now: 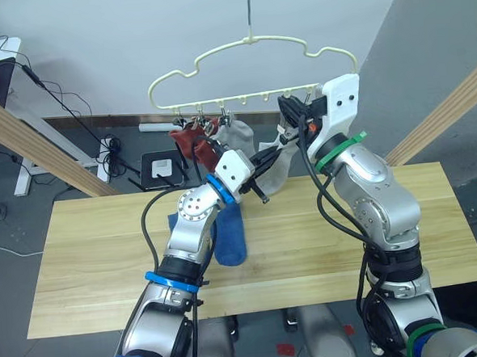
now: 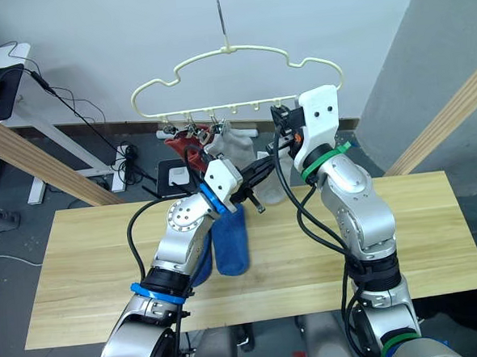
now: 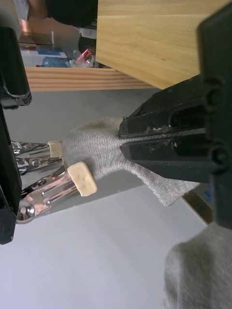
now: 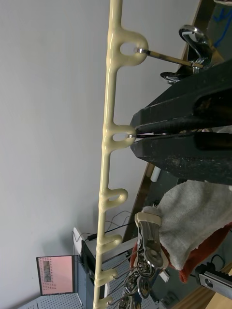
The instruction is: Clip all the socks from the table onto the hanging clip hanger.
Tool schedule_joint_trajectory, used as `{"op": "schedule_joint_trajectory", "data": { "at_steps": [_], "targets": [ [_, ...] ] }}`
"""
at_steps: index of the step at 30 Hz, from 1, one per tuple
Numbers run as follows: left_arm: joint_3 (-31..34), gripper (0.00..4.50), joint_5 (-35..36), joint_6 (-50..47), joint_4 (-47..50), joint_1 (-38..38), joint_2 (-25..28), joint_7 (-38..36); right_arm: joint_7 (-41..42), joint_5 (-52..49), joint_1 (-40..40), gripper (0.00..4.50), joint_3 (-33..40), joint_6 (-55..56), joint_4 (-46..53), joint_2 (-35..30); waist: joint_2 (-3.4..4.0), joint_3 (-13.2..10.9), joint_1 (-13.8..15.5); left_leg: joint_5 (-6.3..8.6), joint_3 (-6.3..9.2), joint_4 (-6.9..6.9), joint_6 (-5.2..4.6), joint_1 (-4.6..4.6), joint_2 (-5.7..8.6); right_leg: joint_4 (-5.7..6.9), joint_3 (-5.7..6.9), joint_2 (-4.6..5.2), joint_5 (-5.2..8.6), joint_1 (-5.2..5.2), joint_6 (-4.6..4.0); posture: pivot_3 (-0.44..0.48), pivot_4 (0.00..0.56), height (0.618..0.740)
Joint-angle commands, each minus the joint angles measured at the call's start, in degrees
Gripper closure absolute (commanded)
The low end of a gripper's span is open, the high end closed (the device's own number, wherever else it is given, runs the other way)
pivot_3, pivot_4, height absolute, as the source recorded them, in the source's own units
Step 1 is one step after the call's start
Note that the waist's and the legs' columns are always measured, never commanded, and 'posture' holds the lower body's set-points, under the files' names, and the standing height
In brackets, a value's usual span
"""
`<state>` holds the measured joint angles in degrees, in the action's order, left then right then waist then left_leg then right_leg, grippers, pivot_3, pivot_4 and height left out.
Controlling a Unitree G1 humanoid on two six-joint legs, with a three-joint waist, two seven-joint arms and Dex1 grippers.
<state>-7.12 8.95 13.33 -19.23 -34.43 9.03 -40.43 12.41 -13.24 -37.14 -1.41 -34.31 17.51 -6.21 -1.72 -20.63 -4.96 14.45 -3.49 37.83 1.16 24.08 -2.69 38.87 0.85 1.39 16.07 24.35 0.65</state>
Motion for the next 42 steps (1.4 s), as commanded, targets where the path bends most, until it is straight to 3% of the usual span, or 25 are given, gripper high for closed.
{"op": "schedule_joint_trajectory", "data": {
  "at_steps": [1, 14, 17, 22, 29, 34, 39, 40, 42],
  "targets": [
    [0.43, 4.49, 0.27, 1.81, 0.31, -0.35, -1.22, 1.02, 0.36, -1.36, 0.29, 4.50, 0.55, -0.01, 2.10, 0.09, 0.00, 0.00, 0.00, 0.00, 0.00, 0.00, 0.00, 0.00, 0.00, 0.00, 0.00, 0.00, 0.00, 0.00, 0.00, -0.177, 0.395, 0.740],
    [0.28, 4.49, -0.09, 2.00, 0.43, -1.59, -3.41, 3.27, -0.42, -3.02, 0.93, 4.50, 0.63, -1.59, 2.37, 0.61, 0.00, 0.00, 0.03, 0.00, 0.00, 0.00, 0.00, 0.01, 0.00, -0.01, 0.00, 0.00, 0.00, 0.00, 0.00, -0.172, 0.397, 0.740],
    [0.34, 4.50, 0.03, 1.82, 0.44, -1.59, -3.29, 3.28, -0.72, -3.19, 1.03, 3.85, 1.18, -1.43, 2.60, 0.75, 0.00, 0.00, 0.03, 0.00, 0.00, 0.00, 0.00, 0.01, 0.00, -0.02, 0.00, 0.00, 0.00, 0.00, 0.00, -0.173, 0.396, 0.740],
    [0.30, 4.50, 0.24, 1.02, 0.61, -1.88, -3.44, 3.36, -0.72, -3.58, 2.18, 2.03, 1.31, -3.58, 5.42, -0.23, 0.00, 0.00, 0.07, 0.00, 0.00, -0.01, 0.00, 0.01, 0.00, -0.02, 0.00, 0.00, 0.00, 0.00, 0.00, -0.172, 0.395, 0.740],
    [0.64, 4.50, 0.19, -2.81, 1.69, -2.12, -3.24, 4.58, 0.90, -6.43, 6.94, 2.03, 2.07, -8.63, 16.50, -4.77, 0.00, -0.02, 0.14, 0.00, 0.00, -0.01, 0.01, 0.10, 0.01, -0.09, 0.00, 0.00, 0.01, 0.03, 0.02, -0.171, 0.395, 0.740],
    [0.31, 3.34, 2.74, -8.28, 4.31, -1.13, -1.92, 1.30, 1.30, -5.72, 8.65, 2.01, 1.58, -8.69, 20.29, -8.74, 0.00, -0.02, 0.05, 0.00, 0.02, -0.01, 0.00, 0.09, 0.02, -0.06, 0.02, -0.02, 0.10, 0.04, 0.17, -0.172, 0.390, 0.740],
    [1.62, 1.91, 6.63, -16.18, 11.50, 0.45, 0.63, -0.93, 0.09, -3.61, 9.65, 2.01, 1.31, -7.65, 20.63, -10.66, 0.00, -0.02, 0.03, -0.01, 0.01, -0.02, 0.03, 0.09, 0.01, -0.05, 0.00, -0.02, 0.20, 0.05, 0.35, -0.177, 0.386, 0.740],
    [1.94, 1.70, 7.83, -18.11, 13.97, 0.76, 1.95, -1.84, -0.53, -2.42, 9.62, 2.01, 1.33, -6.82, 19.99, -10.88, 0.00, -0.02, 0.04, -0.01, 0.01, -0.02, 0.04, 0.09, 0.01, -0.05, -0.01, -0.02, 0.20, 0.05, 0.35, -0.177, 0.386, 0.740],
    [2.65, 1.70, 9.70, -21.33, 17.73, 0.96, 4.11, -2.88, -1.49, -0.67, 9.42, 2.01, 1.53, -5.52, 18.50, -11.14, 0.01, -0.02, 0.03, -0.01, 0.02, -0.02, 0.04, 0.09, 0.00, -0.04, -0.01, -0.02, 0.20, 0.06, 0.35, -0.169, 0.382, 0.740]
  ]
}}
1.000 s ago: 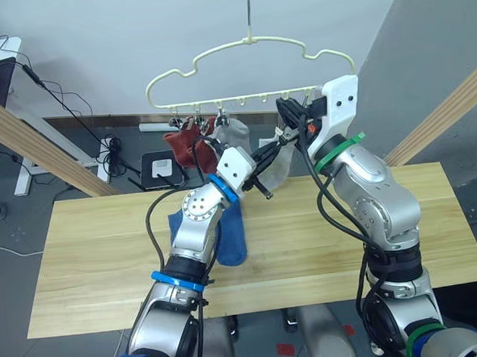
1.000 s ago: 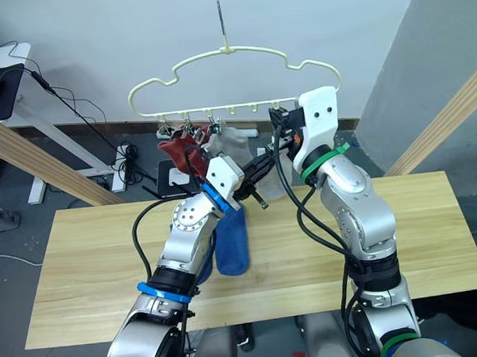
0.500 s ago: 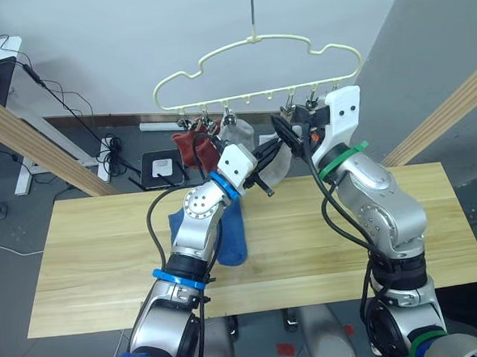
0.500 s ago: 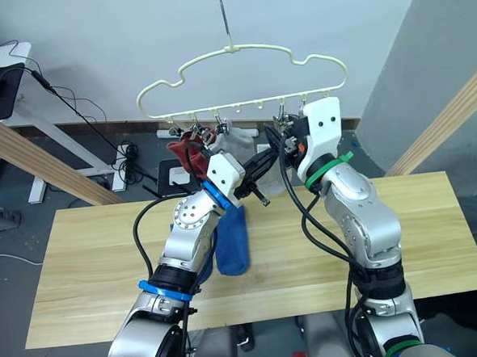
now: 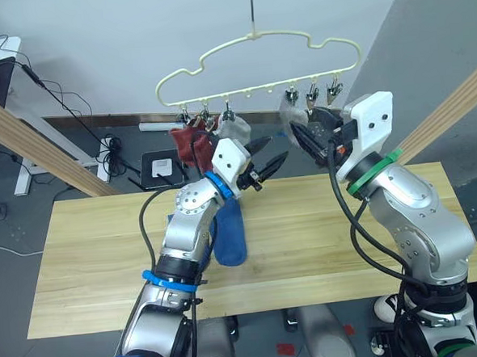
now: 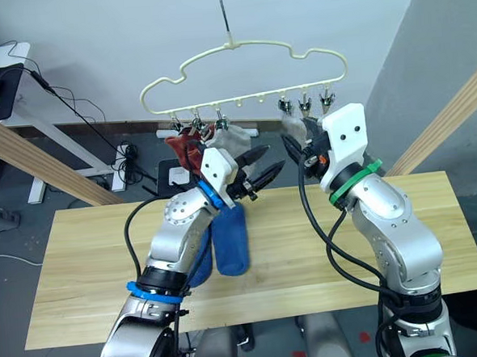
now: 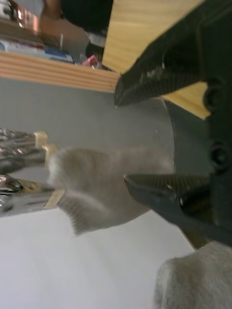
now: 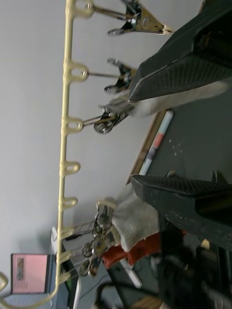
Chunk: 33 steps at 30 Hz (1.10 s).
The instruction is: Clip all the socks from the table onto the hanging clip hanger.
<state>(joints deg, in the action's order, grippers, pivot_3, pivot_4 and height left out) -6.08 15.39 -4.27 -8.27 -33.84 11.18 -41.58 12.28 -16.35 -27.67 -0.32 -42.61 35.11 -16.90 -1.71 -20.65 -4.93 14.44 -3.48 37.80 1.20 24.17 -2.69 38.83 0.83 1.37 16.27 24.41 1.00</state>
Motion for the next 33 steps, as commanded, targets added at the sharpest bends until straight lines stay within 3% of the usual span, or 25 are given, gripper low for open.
{"op": "schedule_joint_trajectory", "data": {
  "at_steps": [1, 8, 23, 26, 33],
  "targets": [
    [1.97, 1.70, 4.01, -5.11, 8.17, 0.35, 2.82, -1.98, -1.70, 3.07, -0.16, 2.01, 0.58, 3.26, 0.19, -0.48, 0.00, 0.00, 0.02, 0.00, 0.00, 0.00, 0.00, -0.01, 0.00, 0.01, 0.00, 0.00, 0.00, 0.00, 0.01, -0.169, 0.382, 0.740],
    [4.12, 1.70, 6.28, -9.96, 12.33, -1.29, 7.20, -2.36, -1.47, 3.52, -0.96, 2.01, 1.27, 4.02, -2.87, -0.06, 0.01, 0.00, 0.18, -0.01, 0.00, 0.02, 0.01, -0.01, 0.01, 0.02, -0.01, 0.00, 0.01, 0.00, 0.01, -0.154, 0.374, 0.740],
    [4.07, 1.70, 5.43, -9.75, 12.06, -1.99, 7.36, -2.41, -2.95, 7.50, -8.33, 2.01, -0.08, 7.54, -14.97, 2.52, 0.01, 0.00, 0.18, -0.01, -0.03, 0.02, 0.01, 0.00, 0.01, 0.01, -0.02, 0.01, -0.13, 0.00, -0.22, -0.150, 0.376, 0.740],
    [3.92, 1.67, 5.31, -9.67, 12.04, -1.82, 7.31, -2.43, -2.43, 7.81, -9.14, 2.58, -0.45, 8.43, -16.55, 2.81, 0.01, 0.00, 0.19, 0.00, -0.02, 0.02, 0.01, 0.00, 0.01, 0.01, -0.02, 0.01, -0.13, 0.00, -0.22, -0.146, 0.377, 0.740],
    [3.79, 1.67, 4.92, -9.40, 11.88, -1.48, 7.38, -2.58, -1.94, 8.30, -10.07, 2.58, -0.94, 9.17, -17.84, 3.75, 0.01, 0.00, 0.20, 0.00, -0.02, 0.02, 0.01, 0.00, 0.01, 0.03, -0.02, 0.01, -0.13, 0.00, -0.23, -0.146, 0.377, 0.740]
  ]
}}
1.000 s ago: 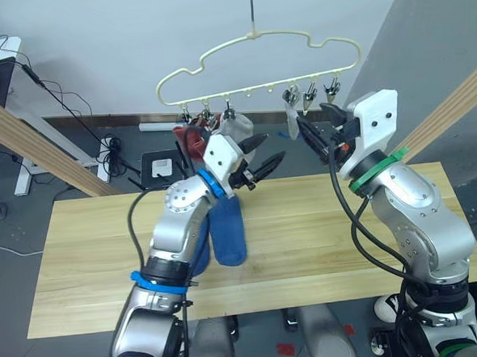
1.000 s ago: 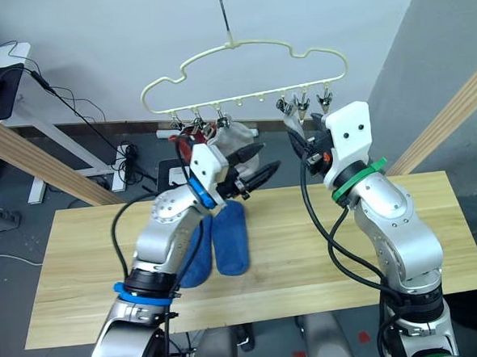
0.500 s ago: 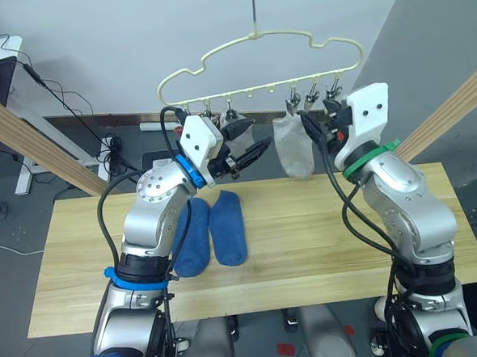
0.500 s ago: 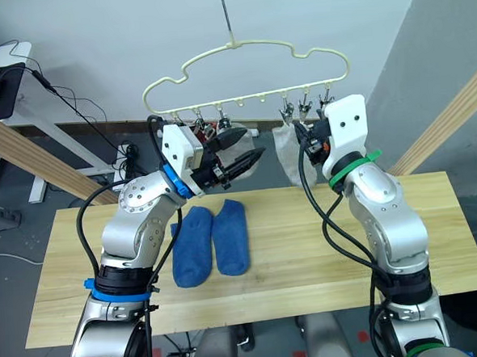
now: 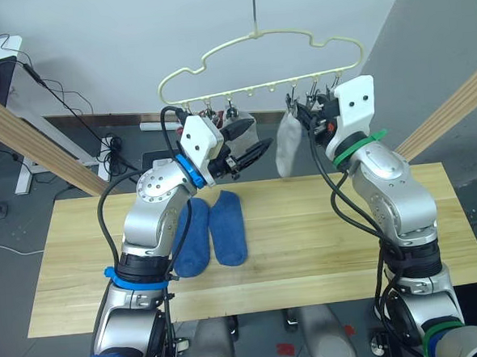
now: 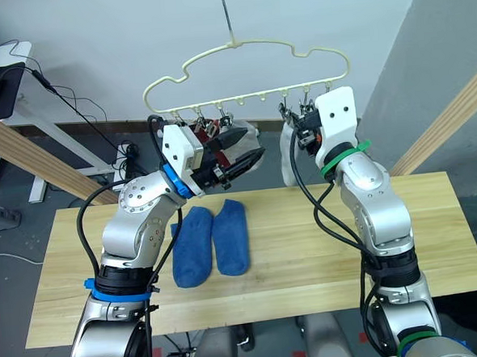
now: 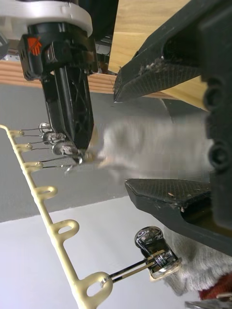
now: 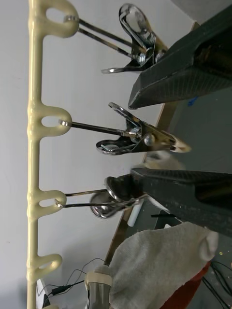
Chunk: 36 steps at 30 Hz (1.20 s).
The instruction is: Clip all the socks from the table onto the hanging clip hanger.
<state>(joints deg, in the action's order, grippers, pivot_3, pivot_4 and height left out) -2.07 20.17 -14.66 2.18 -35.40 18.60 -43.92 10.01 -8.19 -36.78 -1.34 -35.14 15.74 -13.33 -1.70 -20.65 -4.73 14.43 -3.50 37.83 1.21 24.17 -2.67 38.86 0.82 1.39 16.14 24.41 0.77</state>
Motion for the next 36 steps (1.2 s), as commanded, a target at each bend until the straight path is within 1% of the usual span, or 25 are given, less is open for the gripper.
{"op": "schedule_joint_trajectory", "data": {
  "at_steps": [1, 18, 36],
  "targets": [
    [-0.23, 1.67, 0.05, 1.11, 1.32, 0.11, -0.03, -0.28, 0.43, 0.24, -1.10, 2.58, 0.06, 1.88, 1.31, 0.26, 0.00, 0.00, 0.00, 0.00, 0.00, 0.00, 0.00, 0.00, 0.00, 0.00, 0.00, 0.00, 0.00, 0.00, 0.00, -0.146, 0.377, 0.740],
    [-0.42, 1.67, -0.98, 1.92, 1.27, 1.18, -0.04, -0.56, 3.97, 1.14, -7.21, 2.58, -0.51, 8.49, -8.69, 1.01, 0.00, 0.00, -0.02, 0.00, 0.00, 0.02, 0.00, -0.01, -0.01, 0.04, 0.00, 0.00, -0.01, 0.00, -0.02, -0.141, 0.372, 0.740],
    [-0.75, 1.67, -1.50, 1.84, 2.29, 2.58, 0.00, -0.09, 4.63, 0.76, -7.35, 2.58, -0.13, 8.42, -7.74, 3.30, 0.00, 0.00, -0.02, 0.00, 0.01, 0.03, -0.01, -0.01, -0.01, 0.07, 0.01, 0.01, -0.02, 0.00, -0.03, -0.137, 0.370, 0.740]
  ]
}}
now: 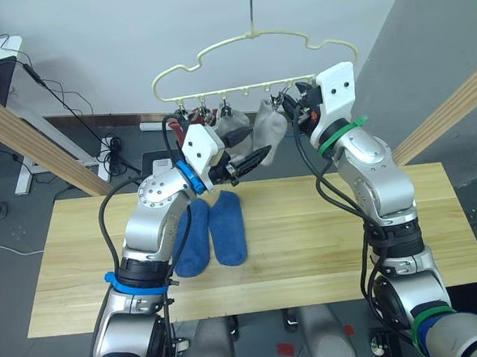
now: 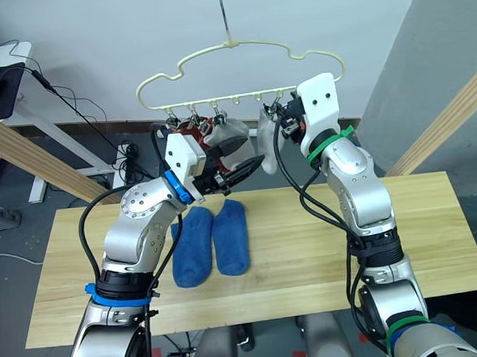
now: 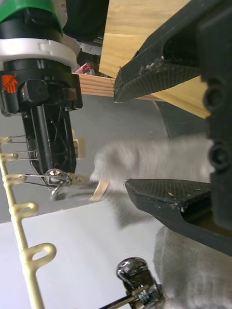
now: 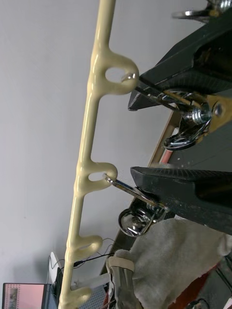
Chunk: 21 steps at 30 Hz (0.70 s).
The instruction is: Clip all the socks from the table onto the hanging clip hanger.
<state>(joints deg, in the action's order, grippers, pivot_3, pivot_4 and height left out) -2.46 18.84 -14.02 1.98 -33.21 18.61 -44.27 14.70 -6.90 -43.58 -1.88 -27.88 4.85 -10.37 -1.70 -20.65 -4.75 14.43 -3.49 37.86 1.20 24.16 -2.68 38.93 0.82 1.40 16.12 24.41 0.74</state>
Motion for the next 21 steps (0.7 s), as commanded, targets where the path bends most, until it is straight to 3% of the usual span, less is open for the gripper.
{"op": "schedule_joint_trajectory", "data": {
  "at_steps": [1, 7, 16, 21],
  "targets": [
    [-0.40, 1.67, -0.27, 1.29, 2.52, 0.49, 0.03, 0.29, -0.11, -0.54, -0.54, 2.77, 0.49, 1.10, 3.25, 0.39, 0.00, 0.00, 0.00, 0.00, 0.00, 0.00, 0.00, 0.00, 0.00, 0.00, 0.00, 0.00, 0.00, 0.00, 0.00, -0.137, 0.370, 0.740],
    [-0.86, 1.67, -1.41, 2.11, 2.87, 1.40, 0.16, 1.03, -0.32, -0.97, -0.35, 4.24, 1.16, 0.48, 4.34, 0.40, 0.00, 0.00, -0.02, 0.00, 0.00, 0.00, 0.00, 0.00, 0.00, 0.00, 0.00, 0.00, 0.00, 0.00, 0.00, -0.147, 0.365, 0.740],
    [-2.53, 1.67, -6.33, 0.56, 7.30, 8.36, 0.20, 7.18, -0.24, -2.05, 0.20, 4.24, 1.75, -0.22, 5.47, 0.41, 0.00, 0.00, -0.16, 0.00, 0.00, 0.00, -0.01, 0.00, -0.01, 0.00, -0.01, 0.00, -0.01, 0.00, -0.01, -0.149, 0.363, 0.740],
    [-2.56, 0.57, -9.34, -5.34, 9.66, 14.81, -0.39, 14.21, -0.09, -2.89, 0.33, 4.24, 2.52, -0.63, 5.83, 0.31, 0.01, 0.00, -0.17, 0.02, 0.02, -0.01, -0.03, 0.00, -0.02, 0.03, 0.00, 0.00, -0.01, 0.01, -0.01, -0.153, 0.366, 0.740]
  ]
}}
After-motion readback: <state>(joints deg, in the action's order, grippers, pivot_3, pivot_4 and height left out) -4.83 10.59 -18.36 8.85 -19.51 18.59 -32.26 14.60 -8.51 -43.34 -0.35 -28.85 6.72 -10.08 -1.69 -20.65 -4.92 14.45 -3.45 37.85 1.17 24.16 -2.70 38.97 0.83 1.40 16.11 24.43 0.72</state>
